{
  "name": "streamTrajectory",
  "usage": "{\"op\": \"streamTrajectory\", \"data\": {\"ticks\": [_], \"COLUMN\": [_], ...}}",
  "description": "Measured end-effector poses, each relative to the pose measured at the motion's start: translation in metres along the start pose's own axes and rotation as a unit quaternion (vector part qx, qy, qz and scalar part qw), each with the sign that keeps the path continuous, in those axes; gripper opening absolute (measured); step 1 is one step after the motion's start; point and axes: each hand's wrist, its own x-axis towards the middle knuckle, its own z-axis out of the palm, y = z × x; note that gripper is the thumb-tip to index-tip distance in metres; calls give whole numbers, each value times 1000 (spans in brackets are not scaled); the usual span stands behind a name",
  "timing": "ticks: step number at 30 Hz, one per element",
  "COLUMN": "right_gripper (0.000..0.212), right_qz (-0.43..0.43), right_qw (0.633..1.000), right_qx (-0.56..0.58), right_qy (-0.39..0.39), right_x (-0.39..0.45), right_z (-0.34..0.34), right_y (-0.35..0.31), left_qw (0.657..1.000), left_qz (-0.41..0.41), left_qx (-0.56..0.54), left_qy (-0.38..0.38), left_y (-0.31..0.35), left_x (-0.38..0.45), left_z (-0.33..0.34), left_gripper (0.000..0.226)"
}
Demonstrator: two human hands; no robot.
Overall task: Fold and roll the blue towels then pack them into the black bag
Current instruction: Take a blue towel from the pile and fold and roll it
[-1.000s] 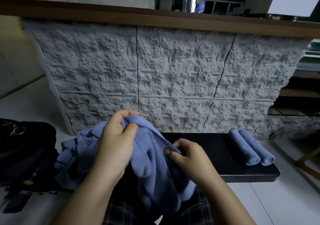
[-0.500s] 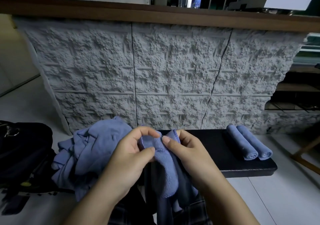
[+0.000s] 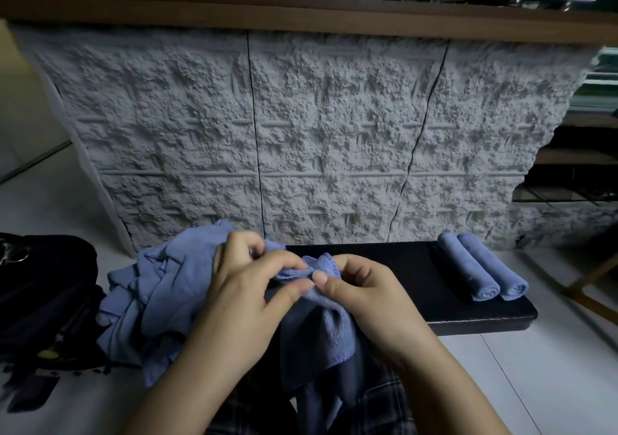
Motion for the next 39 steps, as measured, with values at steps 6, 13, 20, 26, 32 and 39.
{"op": "streamTrajectory", "data": {"ticks": [6,13,20,26,32,39], "right_gripper": [20,24,15,17,10,24], "right_qz": [37,61,43,-33,-54,33], "right_qw": [995,990,994,997,988,982], "right_qx": [97,123,95,-62,-143,-183], "right_qy": [-5,1,40,20,-11,36], "right_x": [0,4,7,1,-1,1], "right_z": [0,-4,0,2,-1,-15], "right_y": [-1,1,5,3,0,8], "left_qw": [995,993,989,980,989,993], "left_qz": [94,104,90,-20,-41,-83], "left_qx": [13,-5,-115,-178,-104,-86], "left_qy": [-8,-58,-35,-81,-98,22], "left_y": [5,2,12,9,-1,-7], "left_x": [2,2,-4,-7,-5,-2], "left_z": [2,4,2,6,8,0], "left_gripper": [18,21,7,15,13,16]}}
